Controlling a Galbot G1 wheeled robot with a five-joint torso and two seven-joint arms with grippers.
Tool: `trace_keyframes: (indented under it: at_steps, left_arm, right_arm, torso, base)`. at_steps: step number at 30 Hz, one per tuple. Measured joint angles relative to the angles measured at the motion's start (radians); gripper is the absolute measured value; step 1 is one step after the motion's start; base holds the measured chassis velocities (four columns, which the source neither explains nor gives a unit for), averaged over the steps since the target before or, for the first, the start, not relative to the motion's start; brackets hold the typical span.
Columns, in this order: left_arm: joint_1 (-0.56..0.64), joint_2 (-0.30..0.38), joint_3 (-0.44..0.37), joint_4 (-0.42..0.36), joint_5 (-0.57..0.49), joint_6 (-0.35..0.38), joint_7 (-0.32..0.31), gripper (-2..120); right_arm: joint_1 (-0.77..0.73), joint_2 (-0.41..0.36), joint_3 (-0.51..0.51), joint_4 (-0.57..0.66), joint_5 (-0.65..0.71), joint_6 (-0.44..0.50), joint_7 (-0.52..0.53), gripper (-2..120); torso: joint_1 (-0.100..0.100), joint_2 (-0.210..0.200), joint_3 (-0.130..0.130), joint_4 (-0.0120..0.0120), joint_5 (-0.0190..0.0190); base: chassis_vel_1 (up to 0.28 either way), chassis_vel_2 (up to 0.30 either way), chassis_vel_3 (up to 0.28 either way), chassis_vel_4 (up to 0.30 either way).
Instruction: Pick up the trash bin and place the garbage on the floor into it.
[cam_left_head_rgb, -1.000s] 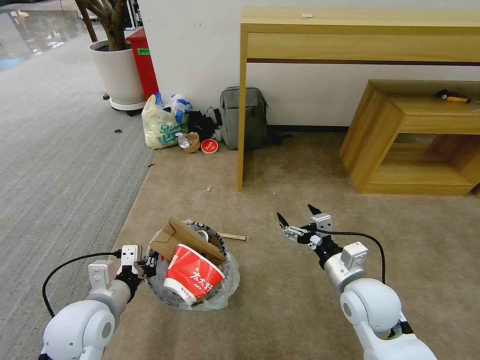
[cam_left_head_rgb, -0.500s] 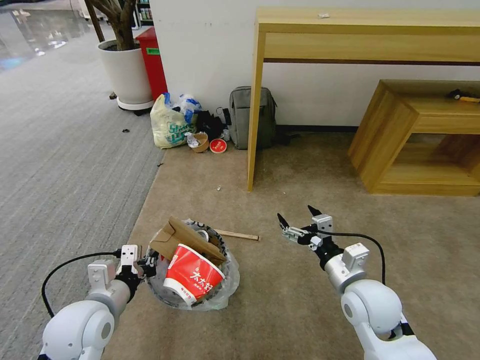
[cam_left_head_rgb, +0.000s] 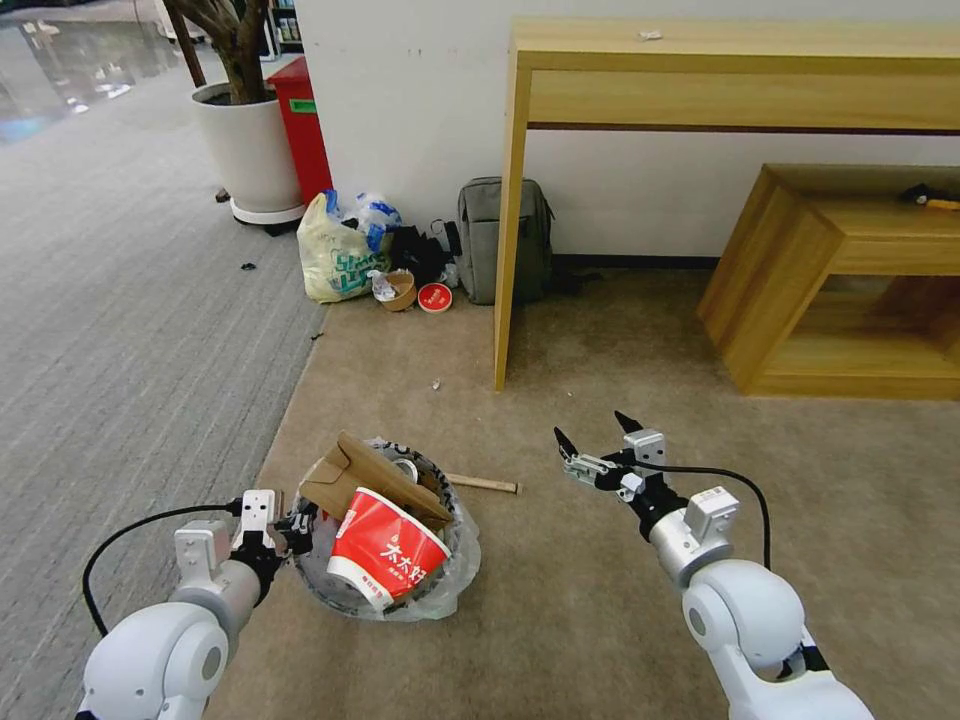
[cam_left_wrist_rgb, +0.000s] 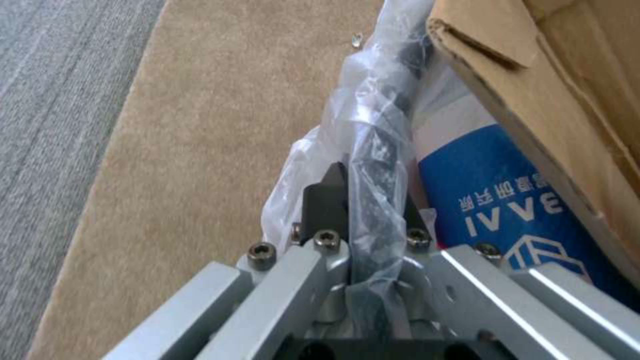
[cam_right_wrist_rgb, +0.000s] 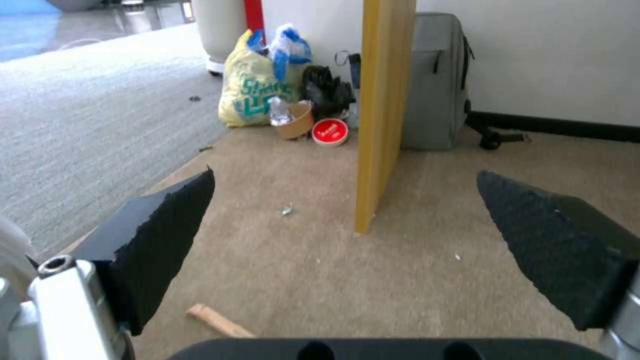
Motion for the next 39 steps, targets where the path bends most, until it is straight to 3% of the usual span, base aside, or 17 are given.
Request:
trace_keyframes:
  at_steps: [28,35,39]
  left_arm:
    - [-0.003,-0.001,0.000,0.005,0.002,-0.002,0.003,0]
    - [-0.004,-0.002,-0.009,0.015,0.001,-0.006,0.002,0]
    - [-0.010,-0.005,-0.022,0.025,0.000,-0.006,-0.001,0]
  right_arm:
    - [0.005,-0.003,0.000,-0.013,0.002,-0.002,-0.020,100]
    - [0.021,-0.054,0.005,-0.057,0.003,-0.023,-0.034,100]
    - [0.077,-0.135,0.001,-0.168,0.026,0.001,-0.131,100]
  torso:
    - [0.000,0.000,0.000,0.0000,0.0001]
    - [0.000,0.000,0.000,0.0000,0.0000]
    - [0.000,0.000,0.000,0.0000,0.0001]
  base:
    - [-0.057,0.059,0.064,-0.059]
    - [-0.071,0.071,0.061,-0.070]
    - [0.000,0.000,0.000,0.000]
